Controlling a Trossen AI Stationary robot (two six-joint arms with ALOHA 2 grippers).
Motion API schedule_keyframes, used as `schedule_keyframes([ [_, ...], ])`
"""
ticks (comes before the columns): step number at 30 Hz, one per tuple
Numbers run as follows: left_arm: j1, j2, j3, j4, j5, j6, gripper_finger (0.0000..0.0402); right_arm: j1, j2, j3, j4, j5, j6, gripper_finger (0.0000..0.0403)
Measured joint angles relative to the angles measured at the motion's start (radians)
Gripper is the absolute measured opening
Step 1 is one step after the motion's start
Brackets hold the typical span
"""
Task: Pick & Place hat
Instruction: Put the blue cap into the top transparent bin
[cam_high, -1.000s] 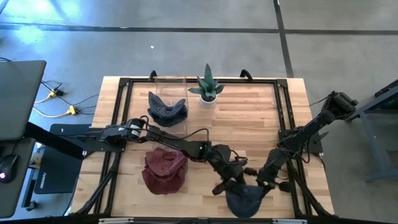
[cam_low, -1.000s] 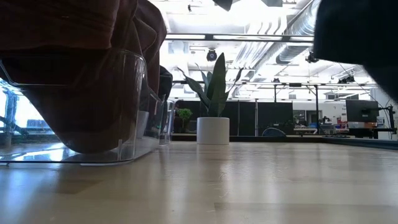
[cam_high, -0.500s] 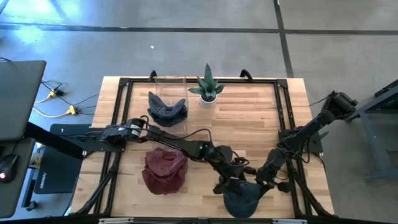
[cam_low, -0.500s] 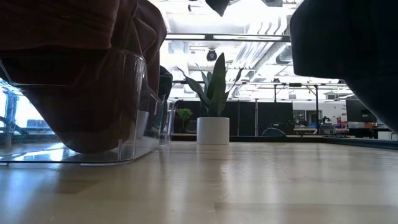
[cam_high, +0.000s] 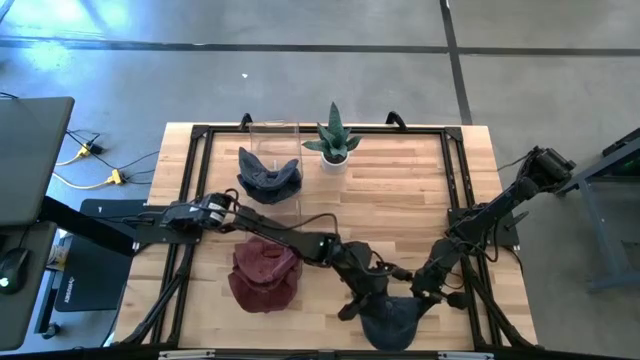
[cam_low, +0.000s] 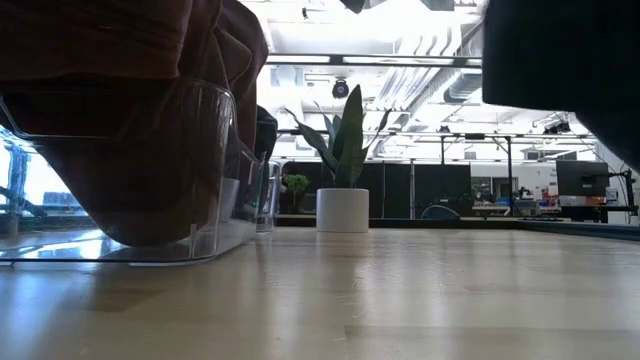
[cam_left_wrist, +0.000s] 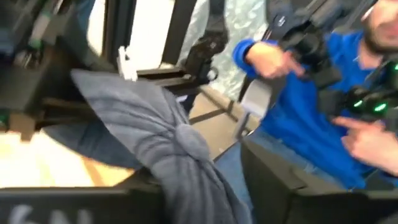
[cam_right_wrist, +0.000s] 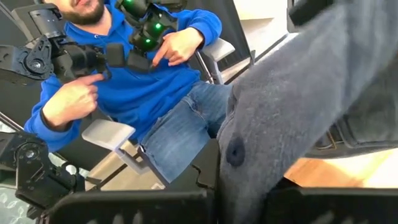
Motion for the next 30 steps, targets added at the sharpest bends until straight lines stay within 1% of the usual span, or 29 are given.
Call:
schedule_keyframes([
  [3, 0.0, 0.0, 0.0, 0.034, 0.043, -0.043, 0.0094, 0.0, 0.0, 0.0, 0.002, -0.004, -0.004, 0.0004],
  [6, 0.0, 0.0, 0.0, 0.029, 0.088, -0.041, 0.0029, 0.0, 0.0, 0.0, 0.026, -0.036, -0.006, 0.0003],
  [8, 0.002, 0.0, 0.0, 0.032, 0.125, -0.028, 0.0009, -0.001, 0.0, 0.001, 0.055, -0.066, -0.008, 0.0007],
  [11, 0.001, 0.0, 0.0, 0.03, 0.145, -0.016, 0.0018, 0.004, 0.0, 0.002, 0.056, -0.075, -0.005, 0.0024],
  [13, 0.001, 0.0, 0.0, 0.029, 0.156, -0.014, 0.0014, 0.007, 0.0, 0.002, 0.055, -0.069, 0.001, 0.0042],
  [16, 0.013, 0.0, 0.0, 0.029, 0.186, -0.012, 0.0003, 0.006, 0.0, 0.001, 0.054, -0.063, 0.05, 0.008],
  [18, 0.021, 0.0, 0.0, 0.029, 0.202, -0.012, 0.0006, 0.006, -0.004, 0.001, 0.044, -0.072, 0.09, 0.0111],
  [21, 0.034, 0.0, 0.0, 0.021, 0.203, -0.015, 0.0003, -0.001, -0.023, 0.001, 0.001, -0.083, 0.101, 0.0154],
  [22, 0.038, 0.0, 0.0, 0.015, 0.204, -0.016, 0.0002, -0.003, -0.031, 0.0, -0.006, -0.065, 0.1, 0.0165],
  [24, 0.048, 0.0, 0.0, 0.005, 0.202, -0.03, 0.0003, -0.002, -0.047, 0.0, -0.013, 0.027, 0.089, 0.0181],
  [26, 0.055, 0.0, 0.0, -0.008, 0.185, -0.05, 0.0004, -0.003, -0.057, 0.0, -0.024, 0.135, 0.082, 0.0188],
  [27, 0.06, 0.0, 0.0, -0.016, 0.172, -0.059, 0.0004, -0.003, -0.061, 0.0, -0.032, 0.172, 0.079, 0.0189],
  [30, 0.066, 0.0, 0.0, -0.046, 0.132, -0.057, 0.0005, -0.003, -0.062, -0.001, -0.047, 0.226, 0.075, 0.0185],
])
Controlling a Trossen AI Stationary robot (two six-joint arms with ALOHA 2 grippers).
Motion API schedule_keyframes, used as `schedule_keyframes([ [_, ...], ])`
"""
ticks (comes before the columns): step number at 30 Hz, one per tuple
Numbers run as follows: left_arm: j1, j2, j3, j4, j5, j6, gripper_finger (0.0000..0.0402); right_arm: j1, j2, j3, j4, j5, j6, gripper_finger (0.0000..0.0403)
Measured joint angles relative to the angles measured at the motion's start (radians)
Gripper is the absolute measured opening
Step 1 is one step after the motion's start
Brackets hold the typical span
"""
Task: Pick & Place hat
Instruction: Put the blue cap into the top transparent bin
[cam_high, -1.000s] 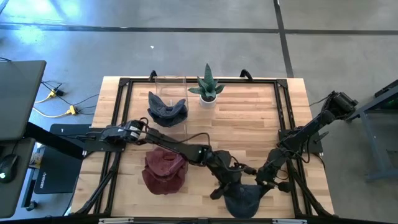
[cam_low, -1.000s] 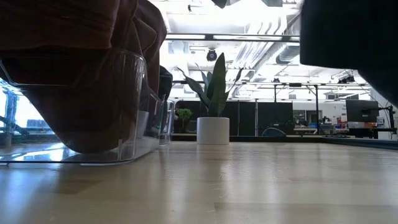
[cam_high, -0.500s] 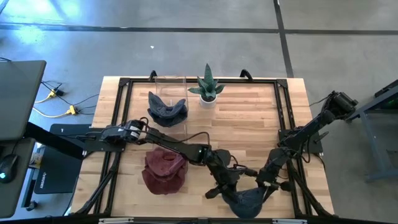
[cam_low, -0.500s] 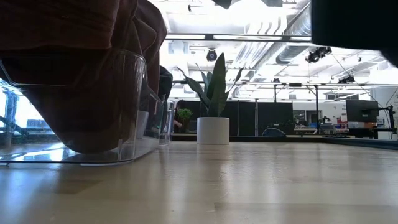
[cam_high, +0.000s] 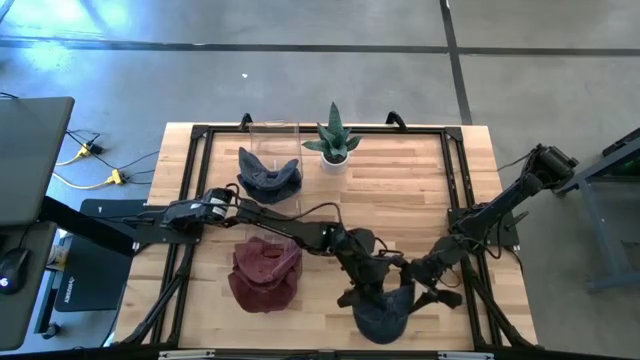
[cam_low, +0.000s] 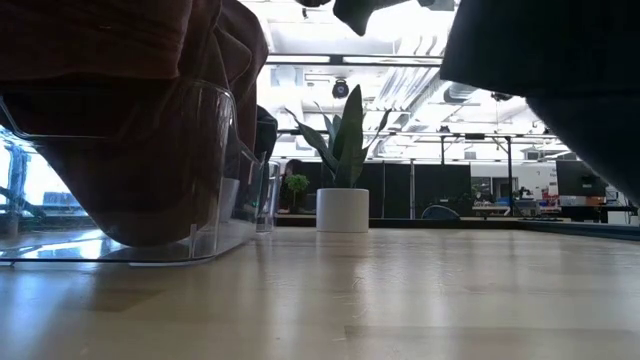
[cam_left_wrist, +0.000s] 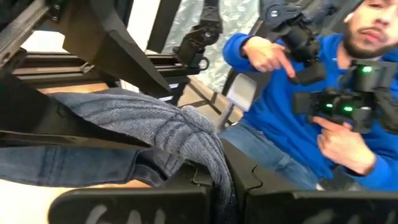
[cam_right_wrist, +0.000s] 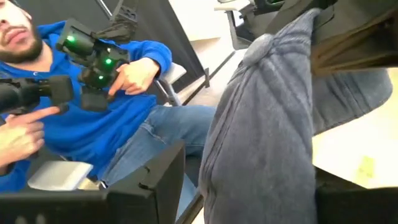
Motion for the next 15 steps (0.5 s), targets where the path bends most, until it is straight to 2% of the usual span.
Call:
schedule_keyframes([
  [4, -0.002, 0.0, 0.0, 0.001, -0.037, 0.018, 0.0005, 0.002, 0.002, 0.0, 0.003, 0.0, -0.014, 0.0155],
  [9, -0.003, 0.0, 0.0, 0.006, -0.031, 0.069, 0.0015, 0.013, 0.002, 0.0, 0.011, -0.02, -0.033, 0.0071],
  [12, 0.002, 0.0, 0.0, 0.008, -0.015, 0.072, 0.0047, 0.02, 0.002, 0.0, 0.012, -0.039, -0.052, 0.0016],
  [15, 0.011, 0.0, 0.0, -0.001, -0.003, 0.056, 0.0091, 0.022, 0.002, 0.001, 0.018, -0.046, -0.057, 0.0015],
])
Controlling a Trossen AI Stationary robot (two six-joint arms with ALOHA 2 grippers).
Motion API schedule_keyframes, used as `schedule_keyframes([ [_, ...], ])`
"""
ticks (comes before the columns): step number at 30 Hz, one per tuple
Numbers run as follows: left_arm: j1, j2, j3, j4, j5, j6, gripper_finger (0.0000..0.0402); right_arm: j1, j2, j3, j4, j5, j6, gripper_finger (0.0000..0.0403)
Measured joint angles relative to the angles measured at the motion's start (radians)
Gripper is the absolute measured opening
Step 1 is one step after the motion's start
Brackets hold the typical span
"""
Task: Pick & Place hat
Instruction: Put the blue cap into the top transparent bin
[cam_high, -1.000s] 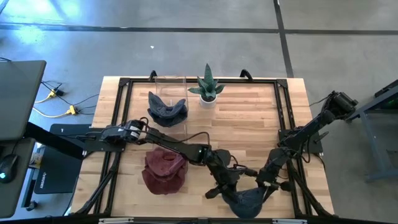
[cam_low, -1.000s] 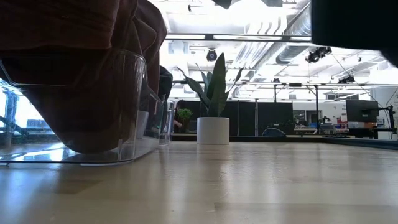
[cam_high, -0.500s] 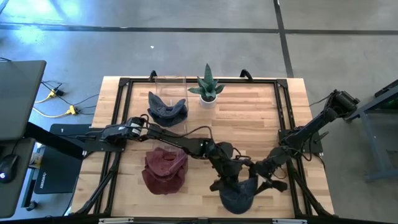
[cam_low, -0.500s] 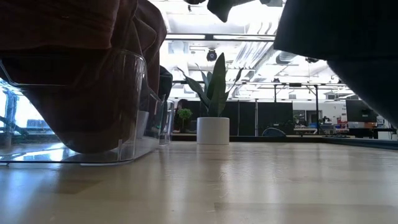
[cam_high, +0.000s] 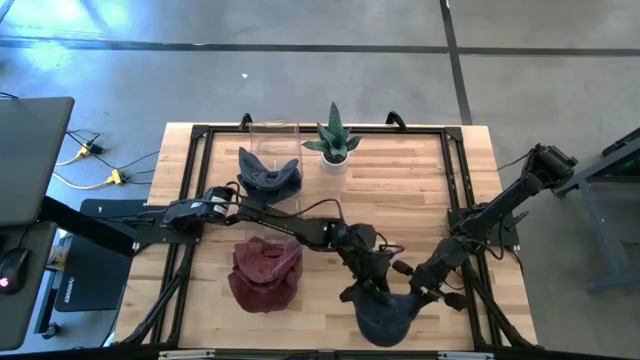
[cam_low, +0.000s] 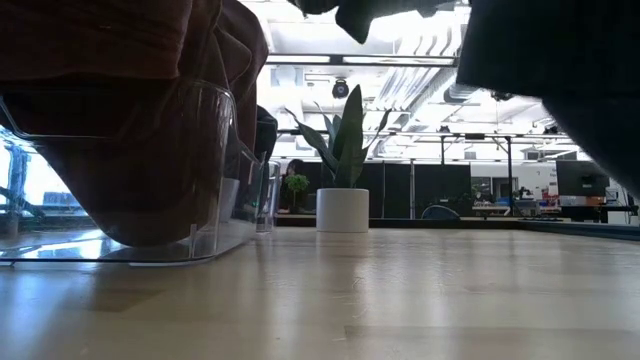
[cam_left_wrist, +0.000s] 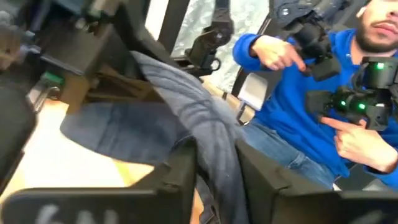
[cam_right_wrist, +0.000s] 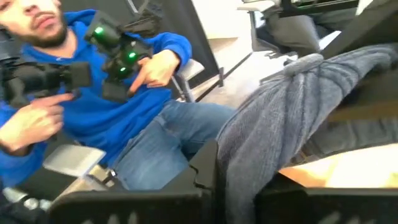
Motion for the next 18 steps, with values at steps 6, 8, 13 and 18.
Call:
schedule_keyframes([
  [6, -0.017, 0.001, 0.0, -0.143, 0.073, 0.025, 0.0147, -0.001, 0.0, 0.0, -0.006, -0.006, 0.0, 0.0007],
  [8, -0.026, 0.002, 0.0, -0.165, 0.133, 0.067, 0.0148, 0.002, 0.0, 0.0, -0.006, -0.018, 0.0, 0.0006],
  [13, -0.049, 0.002, 0.0, -0.157, 0.234, 0.125, 0.0134, 0.016, 0.0, 0.0, -0.006, -0.029, 0.004, 0.0013],
  [18, -0.051, 0.002, 0.0, -0.14, 0.248, 0.147, 0.0117, 0.025, 0.0, 0.0, -0.006, -0.044, 0.003, 0.0004],
])
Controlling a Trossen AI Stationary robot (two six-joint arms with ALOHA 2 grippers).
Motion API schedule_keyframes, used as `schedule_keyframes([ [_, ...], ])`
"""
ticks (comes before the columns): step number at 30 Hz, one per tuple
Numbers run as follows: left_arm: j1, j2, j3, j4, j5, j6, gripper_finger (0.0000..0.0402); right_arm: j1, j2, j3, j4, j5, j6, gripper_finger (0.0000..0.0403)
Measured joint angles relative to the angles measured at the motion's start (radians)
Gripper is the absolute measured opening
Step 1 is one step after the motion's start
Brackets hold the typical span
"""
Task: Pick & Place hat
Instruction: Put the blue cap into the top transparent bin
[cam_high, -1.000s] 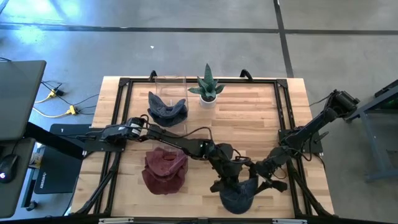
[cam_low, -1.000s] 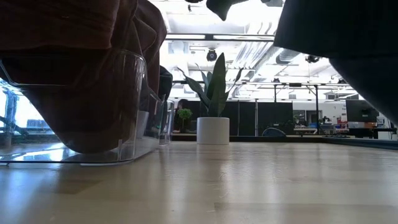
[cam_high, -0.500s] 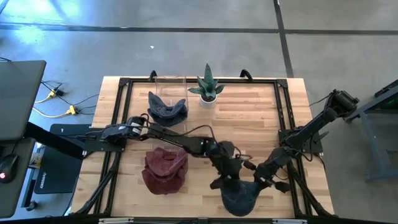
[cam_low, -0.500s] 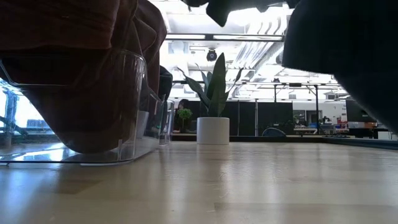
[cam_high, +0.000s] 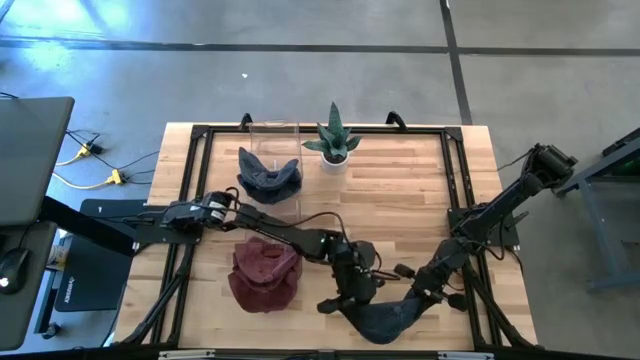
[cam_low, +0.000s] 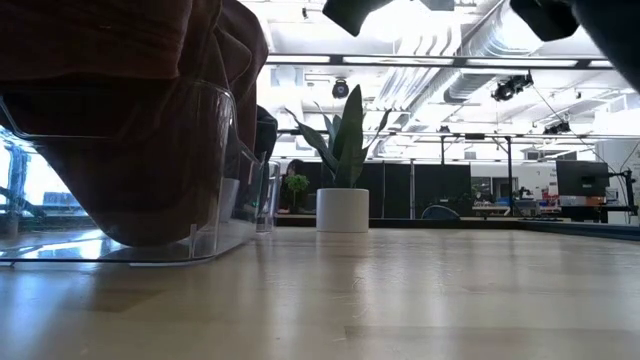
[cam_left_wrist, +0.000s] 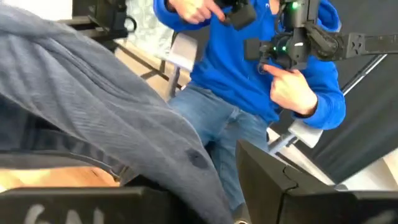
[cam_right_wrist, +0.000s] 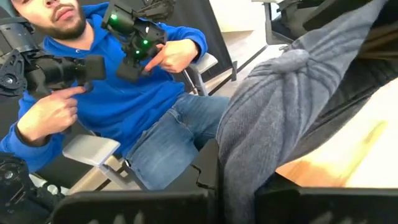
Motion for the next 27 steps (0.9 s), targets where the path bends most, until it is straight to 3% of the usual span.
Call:
schedule_keyframes([
  [9, 0.071, 0.0, 0.0, 0.184, -0.006, -0.115, 0.0113, 0.0, 0.0, 0.0, 0.0, 0.026, -0.007, 0.001],
  [12, 0.077, 0.0, 0.0, 0.264, -0.049, -0.184, 0.0113, 0.0, 0.0, 0.001, -0.011, 0.076, -0.02, 0.0004],
  [19, 0.052, 0.0, 0.0, 0.246, -0.203, -0.2, 0.0113, 0.0, -0.004, 0.0, -0.023, 0.084, -0.022, 0.001],
  [23, 0.041, 0.0, 0.0, 0.182, -0.13, -0.097, 0.0101, 0.001, -0.015, 0.0, -0.024, 0.011, -0.025, 0.0004],
  [27, 0.024, 0.0, 0.0, 0.201, -0.04, -0.063, 0.0045, 0.002, -0.019, 0.0, -0.02, -0.077, -0.026, 0.0014],
])
